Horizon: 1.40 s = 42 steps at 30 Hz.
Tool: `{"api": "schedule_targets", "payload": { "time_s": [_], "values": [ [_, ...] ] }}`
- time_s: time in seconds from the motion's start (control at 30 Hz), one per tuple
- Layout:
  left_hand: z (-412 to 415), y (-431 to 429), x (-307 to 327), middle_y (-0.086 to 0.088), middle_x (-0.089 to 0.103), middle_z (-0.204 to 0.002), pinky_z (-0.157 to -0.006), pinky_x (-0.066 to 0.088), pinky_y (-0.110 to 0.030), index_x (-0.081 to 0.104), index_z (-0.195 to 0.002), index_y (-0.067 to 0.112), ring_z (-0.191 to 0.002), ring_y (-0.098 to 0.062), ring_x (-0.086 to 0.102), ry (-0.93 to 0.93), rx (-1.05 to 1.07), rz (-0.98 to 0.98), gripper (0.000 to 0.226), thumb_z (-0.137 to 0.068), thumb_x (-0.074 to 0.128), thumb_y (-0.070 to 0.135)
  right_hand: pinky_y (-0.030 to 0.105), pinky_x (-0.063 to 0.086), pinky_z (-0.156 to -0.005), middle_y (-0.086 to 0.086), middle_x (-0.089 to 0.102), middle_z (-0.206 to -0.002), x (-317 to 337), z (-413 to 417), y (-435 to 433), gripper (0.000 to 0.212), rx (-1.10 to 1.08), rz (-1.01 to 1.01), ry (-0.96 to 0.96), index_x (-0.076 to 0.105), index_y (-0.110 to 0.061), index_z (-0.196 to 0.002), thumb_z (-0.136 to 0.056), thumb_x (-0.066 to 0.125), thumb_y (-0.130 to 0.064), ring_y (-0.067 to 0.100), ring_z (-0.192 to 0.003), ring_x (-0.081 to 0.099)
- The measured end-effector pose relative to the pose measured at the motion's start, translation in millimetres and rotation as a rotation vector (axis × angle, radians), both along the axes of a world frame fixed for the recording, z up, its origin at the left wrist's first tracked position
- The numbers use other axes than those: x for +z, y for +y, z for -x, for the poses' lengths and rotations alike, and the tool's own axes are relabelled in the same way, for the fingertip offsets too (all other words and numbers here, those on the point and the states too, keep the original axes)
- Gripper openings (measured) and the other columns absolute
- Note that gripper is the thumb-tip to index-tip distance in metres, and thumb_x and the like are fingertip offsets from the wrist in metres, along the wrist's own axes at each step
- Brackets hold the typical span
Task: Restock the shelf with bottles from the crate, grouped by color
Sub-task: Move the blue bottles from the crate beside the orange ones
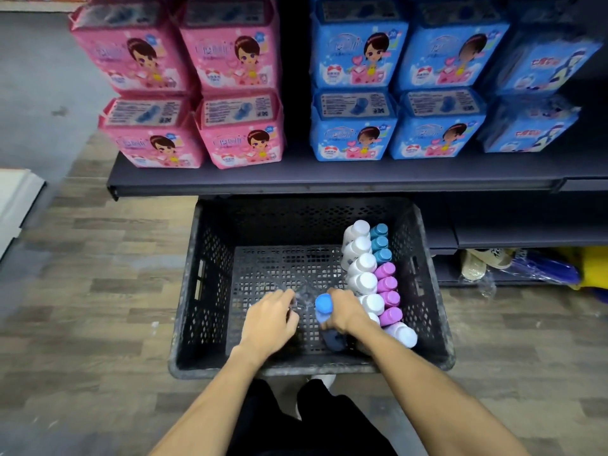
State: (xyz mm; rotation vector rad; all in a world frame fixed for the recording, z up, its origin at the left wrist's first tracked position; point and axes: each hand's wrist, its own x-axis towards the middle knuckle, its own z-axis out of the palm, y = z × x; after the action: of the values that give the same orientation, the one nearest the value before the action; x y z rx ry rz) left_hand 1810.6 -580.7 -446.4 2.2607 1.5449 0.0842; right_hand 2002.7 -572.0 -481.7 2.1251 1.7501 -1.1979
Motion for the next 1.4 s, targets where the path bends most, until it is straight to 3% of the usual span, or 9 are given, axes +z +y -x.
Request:
{"api": "schedule_targets", "payload": {
  "time_s": [0.2, 0.43, 0.53, 0.73, 0.93, 1.13, 1.27, 1.4],
  "values": [
    [19, 36, 12, 0.006, 0.059, -0.086, -0.064, 0.047, -0.033, 0.052, -0.092, 0.021, -0.083, -0.017, 0.057, -0.038, 0.029, -0.079, 0.009, -0.085, 0.054, 0.025, 0.028, 0.039, -0.066, 0.003, 0.064, -0.095, 39, -16, 31, 0.046, 0.002, -0.147, 0.023, 0.055, -0.018, -0.094, -0.064, 0.083, -0.038, 0.022, -0.082, 0.055],
    [15, 66, 39, 0.007, 0.055, -0.08, -0.059, 0.046, -0.034, 0.051, -0.092, 0.021, -0.078, -0.018, 0.055, -0.059, -0.032, -0.147, 0.011, -0.084, 0.054, 0.027, 0.035, 0.049, -0.069, 0.004, 0.064, -0.094, 103, -2, 65, 0.048, -0.033, -0.317, 0.047, 0.059, -0.014, -0.104, -0.068, 0.082, -0.035, 0.023, -0.089, 0.059],
    [21, 81, 59, 0.006, 0.056, -0.081, -0.06, 0.045, -0.035, 0.053, -0.094, 0.021, -0.079, -0.019, 0.056, -0.068, -0.048, -0.202, 0.013, -0.084, 0.055, 0.028, 0.033, 0.046, -0.068, 0.001, 0.062, -0.091, 130, 5, 77, 0.046, -0.028, -0.357, 0.037, 0.061, -0.016, -0.103, -0.067, 0.082, -0.036, 0.021, -0.087, 0.053],
    [35, 122, 114, 0.004, 0.058, -0.079, -0.056, 0.045, -0.035, 0.054, -0.091, 0.018, -0.078, -0.021, 0.058, -0.105, -0.046, -0.375, 0.013, -0.08, 0.057, 0.024, 0.031, 0.042, -0.06, -0.004, 0.062, -0.078, 202, 15, 102, 0.038, -0.08, -0.543, 0.064, 0.057, -0.021, -0.078, -0.058, 0.082, -0.041, 0.019, -0.075, 0.055],
    [39, 154, 173, 0.003, 0.059, -0.08, -0.057, 0.046, -0.037, 0.052, -0.093, 0.017, -0.078, -0.022, 0.057, -0.151, -0.074, -0.531, 0.014, -0.082, 0.056, 0.026, 0.029, 0.036, -0.059, -0.009, 0.056, -0.068, 280, 26, 123, 0.04, -0.113, -0.776, 0.056, 0.048, -0.029, -0.065, -0.056, 0.079, -0.051, 0.017, -0.069, 0.052],
    [41, 177, 228, 0.003, 0.053, -0.07, -0.047, 0.042, -0.036, 0.047, -0.084, 0.016, -0.067, -0.024, 0.054, -0.242, -0.112, -0.698, 0.016, -0.075, 0.057, 0.023, 0.031, 0.042, -0.056, -0.006, 0.059, -0.068, 344, 39, 133, 0.042, -0.133, -0.943, 0.097, 0.052, -0.022, -0.068, -0.055, 0.075, -0.055, 0.015, -0.064, 0.051],
    [48, 189, 269, 0.004, 0.058, -0.074, -0.053, 0.047, -0.038, 0.051, -0.087, 0.016, -0.072, -0.022, 0.057, -0.285, -0.14, -0.793, 0.015, -0.078, 0.05, 0.028, 0.027, 0.044, -0.058, -0.01, 0.062, -0.07, 397, 49, 125, 0.032, -0.154, -1.056, 0.222, 0.059, -0.023, -0.074, -0.061, 0.083, -0.04, 0.01, -0.066, 0.054],
    [57, 196, 317, 0.007, 0.061, -0.077, -0.055, 0.048, -0.035, 0.058, -0.092, 0.018, -0.073, -0.018, 0.058, -0.358, -0.153, -0.911, 0.022, -0.079, 0.046, 0.032, 0.031, 0.052, -0.065, -0.008, 0.069, -0.08, 446, 62, 125, 0.038, -0.16, -1.193, 0.26, 0.065, -0.023, -0.085, -0.061, 0.082, -0.047, 0.012, -0.075, 0.063]
  ]
}}
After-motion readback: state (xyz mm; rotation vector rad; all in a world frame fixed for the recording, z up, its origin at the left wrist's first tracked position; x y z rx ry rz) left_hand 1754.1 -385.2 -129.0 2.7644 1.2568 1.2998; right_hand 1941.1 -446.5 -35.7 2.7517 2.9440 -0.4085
